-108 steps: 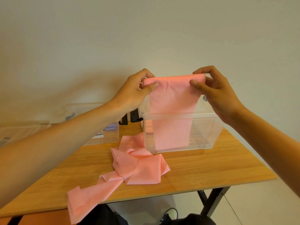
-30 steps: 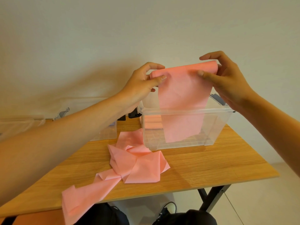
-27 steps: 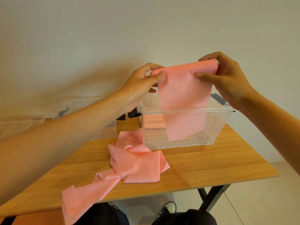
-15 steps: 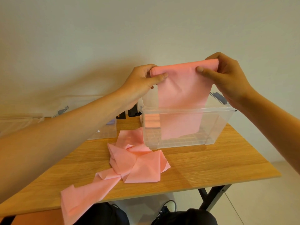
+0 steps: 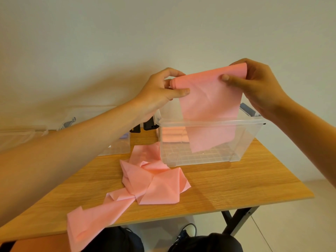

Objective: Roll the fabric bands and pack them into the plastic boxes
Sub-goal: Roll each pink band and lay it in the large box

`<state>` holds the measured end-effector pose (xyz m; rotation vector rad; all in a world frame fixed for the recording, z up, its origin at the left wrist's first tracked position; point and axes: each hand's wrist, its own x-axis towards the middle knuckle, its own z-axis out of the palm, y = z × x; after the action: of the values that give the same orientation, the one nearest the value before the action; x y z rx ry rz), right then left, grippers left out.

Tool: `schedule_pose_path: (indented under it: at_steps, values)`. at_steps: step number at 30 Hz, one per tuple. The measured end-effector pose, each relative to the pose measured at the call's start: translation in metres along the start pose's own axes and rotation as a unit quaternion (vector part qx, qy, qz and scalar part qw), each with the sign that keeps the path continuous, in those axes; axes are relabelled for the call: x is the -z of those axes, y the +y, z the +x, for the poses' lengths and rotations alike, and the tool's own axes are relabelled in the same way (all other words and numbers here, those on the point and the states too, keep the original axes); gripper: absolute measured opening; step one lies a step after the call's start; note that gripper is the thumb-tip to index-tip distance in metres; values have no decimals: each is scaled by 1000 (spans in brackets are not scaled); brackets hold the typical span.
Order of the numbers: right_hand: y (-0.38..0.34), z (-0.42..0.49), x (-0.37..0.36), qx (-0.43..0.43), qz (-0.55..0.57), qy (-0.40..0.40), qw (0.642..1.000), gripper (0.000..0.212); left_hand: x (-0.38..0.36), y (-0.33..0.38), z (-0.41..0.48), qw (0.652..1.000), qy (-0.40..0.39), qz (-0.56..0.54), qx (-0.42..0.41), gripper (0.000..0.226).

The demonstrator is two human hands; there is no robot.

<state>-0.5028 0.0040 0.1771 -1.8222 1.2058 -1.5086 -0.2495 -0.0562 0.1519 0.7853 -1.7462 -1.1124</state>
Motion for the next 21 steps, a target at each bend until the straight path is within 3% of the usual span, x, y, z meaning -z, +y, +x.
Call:
schedule_pose_path:
  at_steps: [6,16,19,21]
  values:
    - [-2,1,-4,1,-9,34,999,32,-5,0,1,999,12,44,-12,8]
    - [-3,3,3,1,16,-15,1000,46,-1,-1,5,999,17,-29,17,25]
    - [-1,3,3,6,-3,11,1000,37,-1,-2,4,1000,-4,-3,-1,34]
    - [-1,3,2,9,-10,19,1000,30,-4,-2,4,1000,-3,22,-19,29]
